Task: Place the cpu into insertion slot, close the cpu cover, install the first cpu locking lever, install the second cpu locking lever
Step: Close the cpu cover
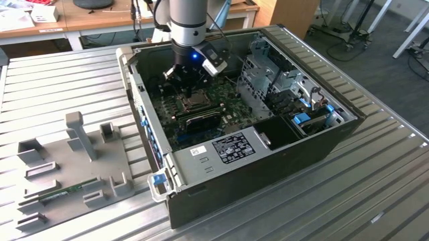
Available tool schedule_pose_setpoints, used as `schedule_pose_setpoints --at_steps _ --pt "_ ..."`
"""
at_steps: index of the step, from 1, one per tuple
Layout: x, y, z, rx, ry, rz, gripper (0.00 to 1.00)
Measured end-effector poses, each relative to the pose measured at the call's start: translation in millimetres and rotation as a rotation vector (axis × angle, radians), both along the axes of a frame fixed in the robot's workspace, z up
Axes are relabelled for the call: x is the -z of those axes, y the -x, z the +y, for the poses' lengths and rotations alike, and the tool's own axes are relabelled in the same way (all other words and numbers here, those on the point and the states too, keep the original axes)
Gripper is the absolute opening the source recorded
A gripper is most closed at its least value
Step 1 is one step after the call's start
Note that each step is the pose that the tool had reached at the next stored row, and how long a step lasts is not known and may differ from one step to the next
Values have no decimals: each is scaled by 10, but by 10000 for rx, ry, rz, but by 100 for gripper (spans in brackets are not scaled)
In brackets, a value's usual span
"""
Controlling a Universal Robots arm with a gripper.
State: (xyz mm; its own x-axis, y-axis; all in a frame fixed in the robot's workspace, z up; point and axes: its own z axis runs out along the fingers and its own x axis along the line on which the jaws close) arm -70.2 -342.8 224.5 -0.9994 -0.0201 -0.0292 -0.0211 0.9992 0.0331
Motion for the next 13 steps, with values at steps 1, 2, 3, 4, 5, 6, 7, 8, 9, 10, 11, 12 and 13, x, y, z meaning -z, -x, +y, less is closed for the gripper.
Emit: schedule_pose_setpoints --at_steps 1,2,3,4,5,6,7,8,9,10,11,12,13 --pt "1 -3 0 0 -1 -4 11" --pt "2 -4 0 1 0 -14 11" --pt "3 -6 0 2 0 -31 11" --pt "4 -7 1 1 1 -55 11" --pt "5 -7 1 0 1 -81 11" --pt "7 -8 1 0 0 -109 11" --pt "8 -8 1 0 -1 -135 11" --pt "9 -8 0 0 0 -157 11" --pt "9 -9 0 -1 0 -164 11" --pt "9 -9 0 0 1 -164 11" --pt "9 -9 0 0 1 -165 11" --pt "9 -9 0 0 0 -165 11" --pt "9 -9 0 1 0 -165 11"
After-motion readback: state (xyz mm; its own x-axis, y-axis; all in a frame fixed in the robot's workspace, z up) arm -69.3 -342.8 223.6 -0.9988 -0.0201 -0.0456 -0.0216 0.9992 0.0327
